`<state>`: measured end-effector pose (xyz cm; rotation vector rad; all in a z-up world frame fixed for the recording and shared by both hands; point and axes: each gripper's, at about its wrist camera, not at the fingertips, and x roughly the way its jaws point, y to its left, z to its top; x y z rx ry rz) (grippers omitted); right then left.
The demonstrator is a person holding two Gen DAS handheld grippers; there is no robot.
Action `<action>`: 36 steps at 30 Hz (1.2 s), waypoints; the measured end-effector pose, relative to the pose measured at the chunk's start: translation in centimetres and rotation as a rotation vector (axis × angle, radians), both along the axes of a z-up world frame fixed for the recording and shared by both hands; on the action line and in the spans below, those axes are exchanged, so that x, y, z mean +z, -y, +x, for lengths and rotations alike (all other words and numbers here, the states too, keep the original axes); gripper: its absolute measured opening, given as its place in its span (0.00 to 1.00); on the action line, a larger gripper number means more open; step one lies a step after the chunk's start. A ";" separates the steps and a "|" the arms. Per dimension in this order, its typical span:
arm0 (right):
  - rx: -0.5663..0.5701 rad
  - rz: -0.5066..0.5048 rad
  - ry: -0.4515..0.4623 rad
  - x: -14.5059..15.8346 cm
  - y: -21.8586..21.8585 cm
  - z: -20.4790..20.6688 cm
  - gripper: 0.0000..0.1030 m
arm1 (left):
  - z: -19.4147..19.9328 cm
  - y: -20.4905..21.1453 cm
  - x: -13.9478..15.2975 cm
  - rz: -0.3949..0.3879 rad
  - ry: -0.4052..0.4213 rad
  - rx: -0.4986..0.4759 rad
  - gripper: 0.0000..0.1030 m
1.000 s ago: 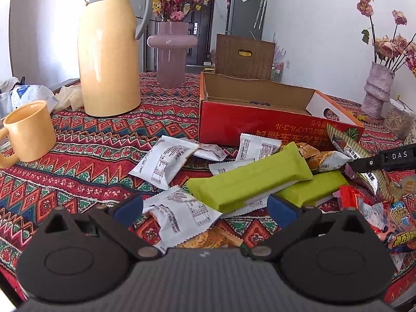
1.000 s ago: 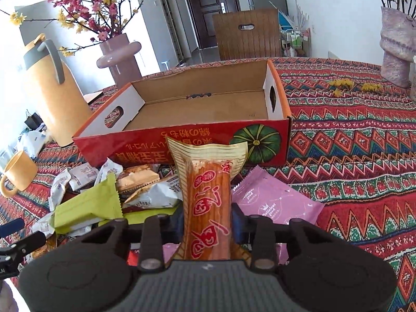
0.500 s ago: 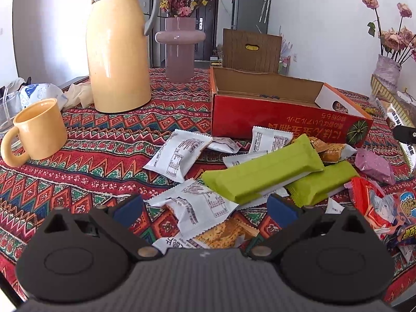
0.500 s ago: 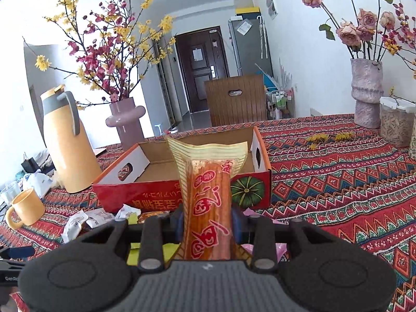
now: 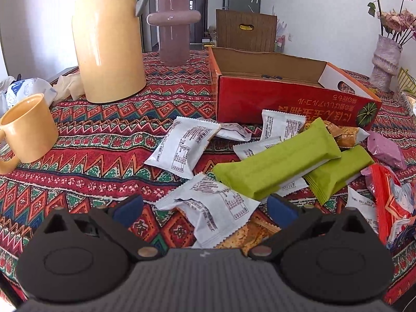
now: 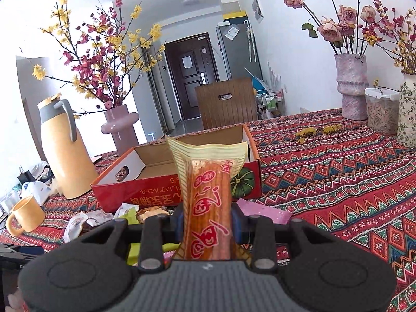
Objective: Organize snacks
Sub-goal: 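Lift the sausage pack with the right gripper while the left gripper grasps a white packet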
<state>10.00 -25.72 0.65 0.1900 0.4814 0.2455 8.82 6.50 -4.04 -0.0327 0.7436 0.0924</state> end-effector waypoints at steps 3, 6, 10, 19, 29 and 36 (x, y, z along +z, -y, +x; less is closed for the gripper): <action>-0.025 0.008 -0.002 -0.1 0.6 -0.1 0.33 | 0.7 -0.6 -0.1 -0.018 -0.014 -0.025 0.99; -0.040 0.012 -0.004 -0.3 0.9 -0.3 0.33 | 1.0 -0.7 -0.2 -0.033 -0.020 -0.050 0.95; -0.049 0.013 -0.002 -0.3 1.1 -0.4 0.33 | 1.4 -1.0 -0.5 -0.050 -0.031 -0.066 0.89; -0.043 0.013 0.003 -0.1 0.8 -0.9 0.33 | 0.2 -1.2 0.2 -0.072 0.001 -0.108 0.63; -0.044 0.016 0.010 0.1 1.0 -1.6 0.33 | -0.3 -1.5 1.1 -0.077 0.021 -0.041 0.73; -0.041 0.030 0.007 -0.1 1.3 -1.8 0.33 | 0.7 -1.3 2.1 -0.044 -0.043 0.101 0.75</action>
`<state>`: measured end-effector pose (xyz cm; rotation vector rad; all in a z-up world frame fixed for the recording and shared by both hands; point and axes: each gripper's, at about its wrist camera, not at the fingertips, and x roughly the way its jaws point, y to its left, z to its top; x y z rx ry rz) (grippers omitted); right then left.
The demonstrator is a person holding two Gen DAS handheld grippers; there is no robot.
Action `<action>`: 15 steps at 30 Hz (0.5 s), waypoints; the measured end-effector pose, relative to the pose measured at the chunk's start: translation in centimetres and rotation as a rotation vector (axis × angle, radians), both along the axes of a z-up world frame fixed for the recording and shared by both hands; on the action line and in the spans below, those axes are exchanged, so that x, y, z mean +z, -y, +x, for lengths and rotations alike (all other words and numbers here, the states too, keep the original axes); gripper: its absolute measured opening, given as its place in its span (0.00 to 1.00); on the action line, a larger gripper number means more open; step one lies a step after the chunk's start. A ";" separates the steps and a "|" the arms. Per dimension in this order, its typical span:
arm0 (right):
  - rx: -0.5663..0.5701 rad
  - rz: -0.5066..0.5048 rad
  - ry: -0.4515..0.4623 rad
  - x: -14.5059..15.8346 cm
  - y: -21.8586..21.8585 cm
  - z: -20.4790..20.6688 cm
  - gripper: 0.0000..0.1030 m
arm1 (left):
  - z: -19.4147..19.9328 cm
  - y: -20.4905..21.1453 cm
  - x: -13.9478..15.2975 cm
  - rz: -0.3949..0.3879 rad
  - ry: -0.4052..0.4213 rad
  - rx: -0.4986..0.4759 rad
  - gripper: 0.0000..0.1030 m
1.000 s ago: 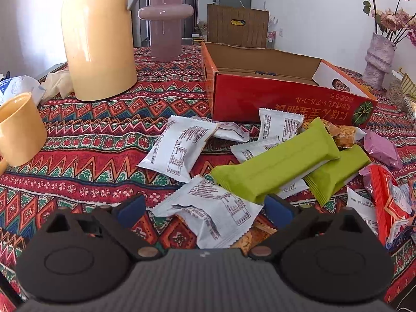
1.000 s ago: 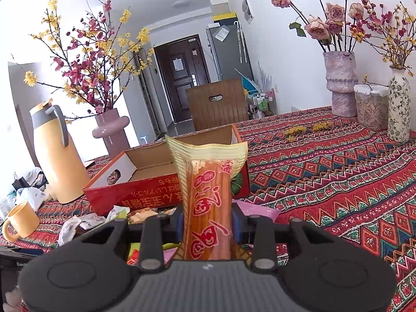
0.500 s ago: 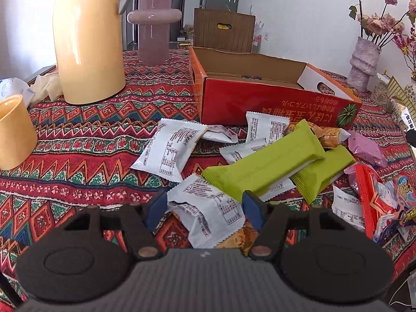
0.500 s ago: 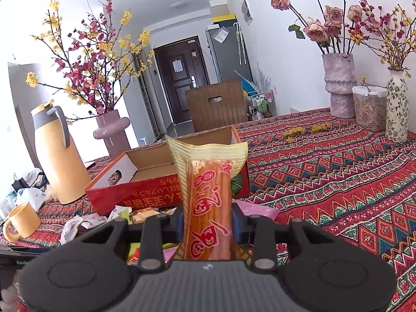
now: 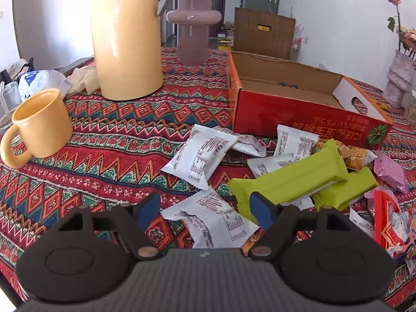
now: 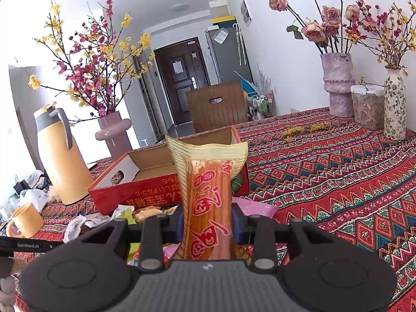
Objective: Organize snacks
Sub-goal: 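Lift the sausage pack with the right gripper while the left gripper grasps a white packet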
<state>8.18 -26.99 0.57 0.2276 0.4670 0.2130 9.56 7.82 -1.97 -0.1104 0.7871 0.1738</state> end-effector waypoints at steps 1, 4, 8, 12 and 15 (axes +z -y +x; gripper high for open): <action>0.001 0.004 0.000 0.0 0.1 0.0 0.33 | 0.2 -0.2 -0.1 -0.004 -0.020 0.018 0.75; 0.008 0.016 -0.002 -0.2 0.2 0.0 0.33 | 1.0 -0.6 -0.5 -0.016 -0.082 0.063 0.75; 0.010 0.033 -0.005 -0.5 0.6 0.0 0.33 | 2.1 -0.7 -0.8 -0.043 -0.150 0.084 0.73; 0.007 0.048 -0.004 -0.6 1.0 -0.1 0.33 | 3.0 -0.5 -1.4 -0.052 -0.215 0.087 0.54; 0.005 0.054 -0.003 -0.7 1.3 -0.1 0.33 | 3.0 -0.1 -1.6 -0.038 -0.222 0.075 0.48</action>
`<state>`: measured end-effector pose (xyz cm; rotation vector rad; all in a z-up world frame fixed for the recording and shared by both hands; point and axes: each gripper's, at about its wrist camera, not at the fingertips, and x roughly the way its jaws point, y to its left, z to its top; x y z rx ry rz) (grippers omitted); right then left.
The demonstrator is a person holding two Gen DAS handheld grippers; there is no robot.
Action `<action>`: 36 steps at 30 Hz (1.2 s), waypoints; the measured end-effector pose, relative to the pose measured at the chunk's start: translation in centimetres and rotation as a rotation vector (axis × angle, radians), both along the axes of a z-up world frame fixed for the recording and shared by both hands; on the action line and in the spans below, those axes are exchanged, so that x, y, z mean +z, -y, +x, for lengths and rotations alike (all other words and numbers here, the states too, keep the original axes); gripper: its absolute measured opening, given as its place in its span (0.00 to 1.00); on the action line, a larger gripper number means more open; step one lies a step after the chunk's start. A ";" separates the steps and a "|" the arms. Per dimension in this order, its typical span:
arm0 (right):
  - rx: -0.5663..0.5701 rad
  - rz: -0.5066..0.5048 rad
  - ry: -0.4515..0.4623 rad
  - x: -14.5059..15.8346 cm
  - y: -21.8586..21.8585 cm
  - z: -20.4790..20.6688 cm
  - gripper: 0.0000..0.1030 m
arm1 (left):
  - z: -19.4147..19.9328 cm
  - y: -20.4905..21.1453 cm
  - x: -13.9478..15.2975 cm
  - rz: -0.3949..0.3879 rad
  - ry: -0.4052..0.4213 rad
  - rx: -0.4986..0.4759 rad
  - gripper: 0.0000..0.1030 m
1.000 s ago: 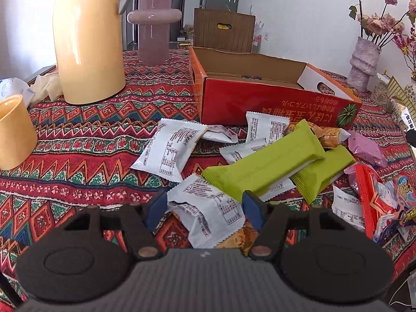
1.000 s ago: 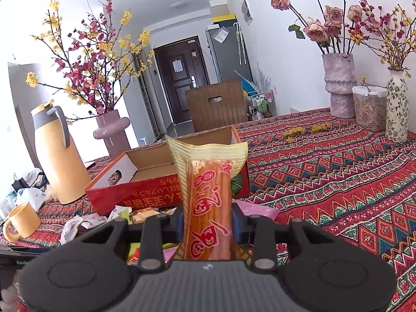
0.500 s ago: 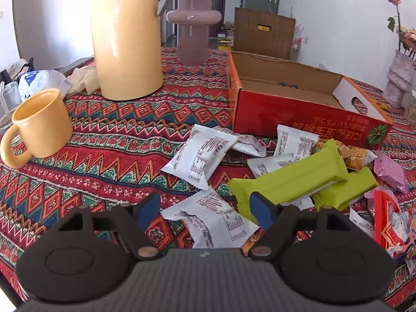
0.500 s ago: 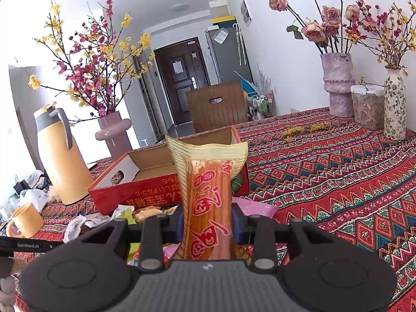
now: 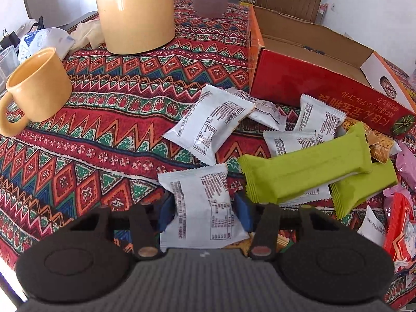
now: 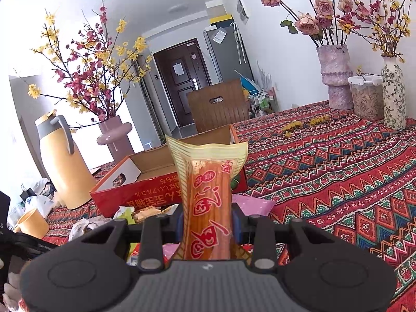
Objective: Organize snacks
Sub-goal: 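Lift the sausage pack with the right gripper while the left gripper grasps a white packet, then carry both snacks over the red box and open both grippers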
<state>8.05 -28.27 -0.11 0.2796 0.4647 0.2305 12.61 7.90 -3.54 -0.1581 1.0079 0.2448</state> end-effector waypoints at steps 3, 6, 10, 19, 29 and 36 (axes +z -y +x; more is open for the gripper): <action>0.004 0.004 -0.001 -0.1 0.1 0.1 0.33 | -0.2 0.1 0.3 0.008 0.015 -0.008 0.42; 0.009 0.004 -0.002 -0.1 0.0 0.1 0.33 | -0.4 0.1 0.6 0.022 0.033 -0.014 0.41; 0.013 0.002 -0.001 -0.1 -0.1 0.1 0.33 | -1.0 -0.3 0.9 0.018 0.053 -0.013 0.40; 0.032 -0.029 0.015 0.6 -0.8 0.8 0.33 | -2.4 0.3 4.3 0.016 0.173 -0.053 0.40; 0.053 -0.108 0.067 2.9 -2.2 3.9 0.33 | 0.1 3.8 8.0 0.031 0.300 -0.138 0.40; 0.061 -0.140 0.089 4.8 -2.7 8.0 0.33 | 3.0 5.3 10.1 0.023 0.370 -0.158 0.40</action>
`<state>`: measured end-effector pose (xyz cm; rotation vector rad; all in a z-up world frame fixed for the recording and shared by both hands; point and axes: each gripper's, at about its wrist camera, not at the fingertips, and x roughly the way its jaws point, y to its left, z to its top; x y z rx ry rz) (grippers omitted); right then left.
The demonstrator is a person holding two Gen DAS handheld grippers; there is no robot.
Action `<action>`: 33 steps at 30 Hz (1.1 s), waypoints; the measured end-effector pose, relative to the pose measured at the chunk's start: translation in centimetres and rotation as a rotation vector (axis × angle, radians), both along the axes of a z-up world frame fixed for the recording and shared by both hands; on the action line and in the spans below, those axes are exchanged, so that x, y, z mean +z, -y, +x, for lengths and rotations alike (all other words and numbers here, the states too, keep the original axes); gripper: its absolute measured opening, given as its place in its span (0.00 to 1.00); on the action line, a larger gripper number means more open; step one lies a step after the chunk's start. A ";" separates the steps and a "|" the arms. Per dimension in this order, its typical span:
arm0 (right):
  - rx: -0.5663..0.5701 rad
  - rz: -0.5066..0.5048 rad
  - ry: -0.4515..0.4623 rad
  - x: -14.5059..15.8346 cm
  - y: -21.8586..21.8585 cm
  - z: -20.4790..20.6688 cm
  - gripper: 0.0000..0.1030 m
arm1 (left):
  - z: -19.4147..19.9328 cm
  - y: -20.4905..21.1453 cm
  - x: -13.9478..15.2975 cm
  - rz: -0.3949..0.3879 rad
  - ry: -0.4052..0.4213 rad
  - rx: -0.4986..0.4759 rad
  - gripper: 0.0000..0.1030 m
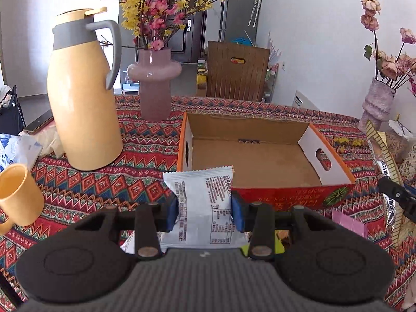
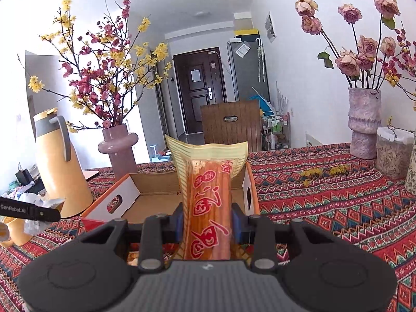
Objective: Organize snacks
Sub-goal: 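Carry both snacks over the red box and open both grippers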
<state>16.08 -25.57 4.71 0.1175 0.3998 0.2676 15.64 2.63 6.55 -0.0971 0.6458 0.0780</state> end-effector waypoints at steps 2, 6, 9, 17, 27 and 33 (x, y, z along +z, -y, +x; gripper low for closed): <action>0.001 -0.010 -0.009 0.4 -0.1 1.7 0.33 | 1.2 0.4 0.6 0.003 0.015 -0.002 0.40; 0.006 -0.040 -0.030 1.2 -0.6 5.1 0.33 | 3.7 1.2 1.3 0.025 0.029 -0.008 0.40; 0.018 -0.074 -0.055 1.6 -1.4 7.8 0.33 | 5.9 1.6 1.4 0.041 0.023 0.002 0.40; 0.064 -0.181 -0.101 1.5 -4.3 13.3 0.33 | 11.4 1.6 -0.1 0.088 -0.020 0.033 0.41; 0.085 -0.266 -0.205 -1.9 -7.1 18.4 0.33 | 16.5 1.2 -3.6 0.093 -0.095 0.049 0.41; 0.078 -0.282 -0.246 -3.5 -7.1 19.6 0.33 | 17.6 1.0 -5.2 0.088 -0.136 0.034 0.42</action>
